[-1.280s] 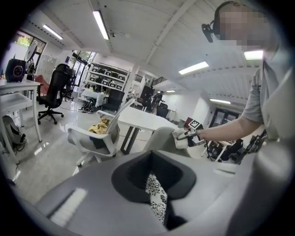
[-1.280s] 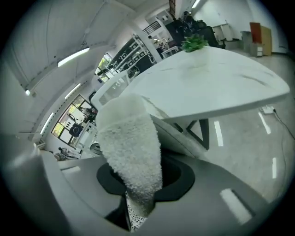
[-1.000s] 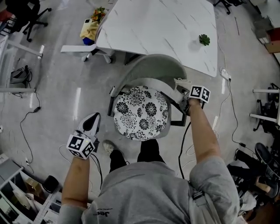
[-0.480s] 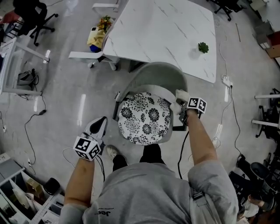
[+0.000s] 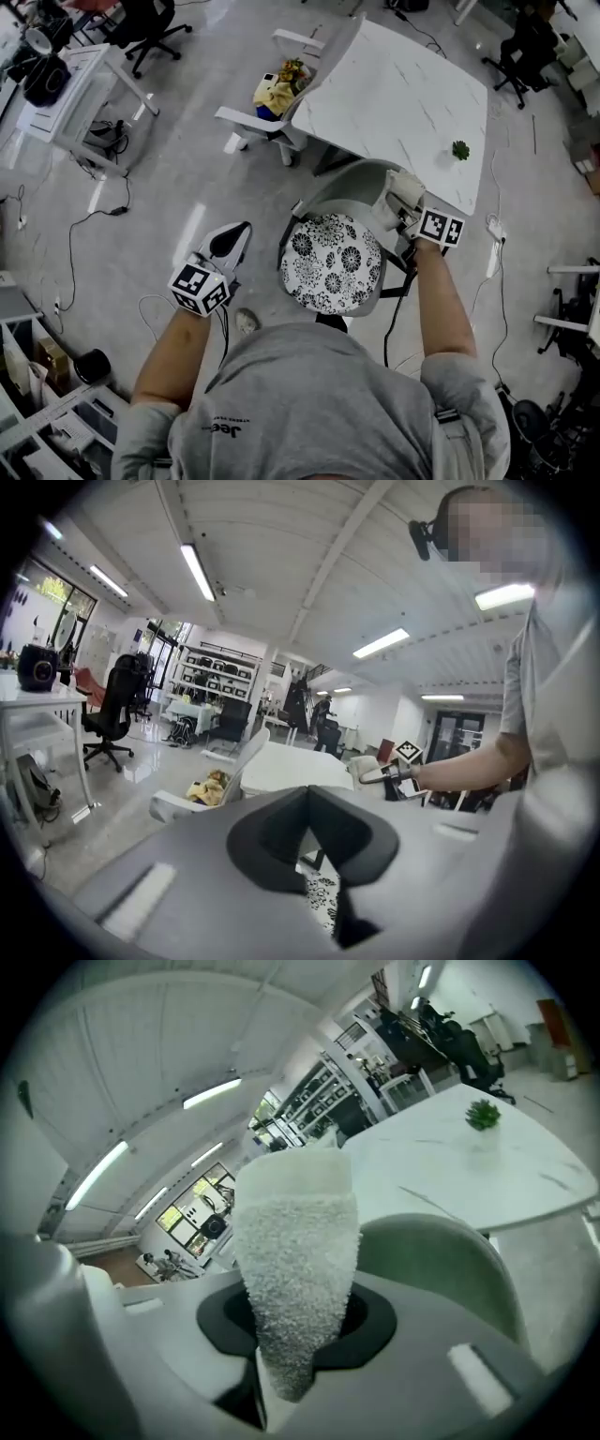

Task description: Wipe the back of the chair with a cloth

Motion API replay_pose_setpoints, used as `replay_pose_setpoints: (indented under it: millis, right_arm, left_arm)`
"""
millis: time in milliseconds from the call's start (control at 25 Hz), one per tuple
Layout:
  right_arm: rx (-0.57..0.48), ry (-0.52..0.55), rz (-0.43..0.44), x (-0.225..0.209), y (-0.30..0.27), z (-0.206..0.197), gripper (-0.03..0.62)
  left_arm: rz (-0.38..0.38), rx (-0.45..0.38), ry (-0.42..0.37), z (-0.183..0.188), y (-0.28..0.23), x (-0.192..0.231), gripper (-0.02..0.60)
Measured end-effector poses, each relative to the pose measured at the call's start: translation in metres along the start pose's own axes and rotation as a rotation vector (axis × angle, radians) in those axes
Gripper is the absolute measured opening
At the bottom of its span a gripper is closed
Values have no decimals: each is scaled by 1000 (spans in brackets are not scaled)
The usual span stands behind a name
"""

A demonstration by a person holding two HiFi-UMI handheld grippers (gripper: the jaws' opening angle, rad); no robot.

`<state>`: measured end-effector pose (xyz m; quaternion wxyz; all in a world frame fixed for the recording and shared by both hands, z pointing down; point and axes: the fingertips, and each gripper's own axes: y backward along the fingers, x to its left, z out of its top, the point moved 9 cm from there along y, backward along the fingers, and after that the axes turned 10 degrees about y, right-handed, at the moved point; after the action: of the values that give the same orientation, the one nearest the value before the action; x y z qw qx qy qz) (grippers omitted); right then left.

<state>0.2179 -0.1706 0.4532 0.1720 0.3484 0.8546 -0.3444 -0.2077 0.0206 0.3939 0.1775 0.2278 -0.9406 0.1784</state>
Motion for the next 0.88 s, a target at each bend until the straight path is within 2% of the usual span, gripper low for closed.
replay_pose_setpoints:
  millis: [160, 400, 680, 880]
  right_arm:
    - [-43, 141, 81, 69, -1, 51, 92]
    - [-106, 394, 197, 185, -21, 96, 92]
    - [-119, 713, 325, 305, -41, 96, 93]
    - [-176, 824, 392, 355, -42, 84, 94]
  left_arm:
    - [16, -79, -60, 40, 34, -10, 57]
    - [83, -192, -130, 89, 104, -2, 57]
    - [175, -284, -134, 115, 172, -1, 57]
    - [212, -311, -129, 118, 202, -3, 57]
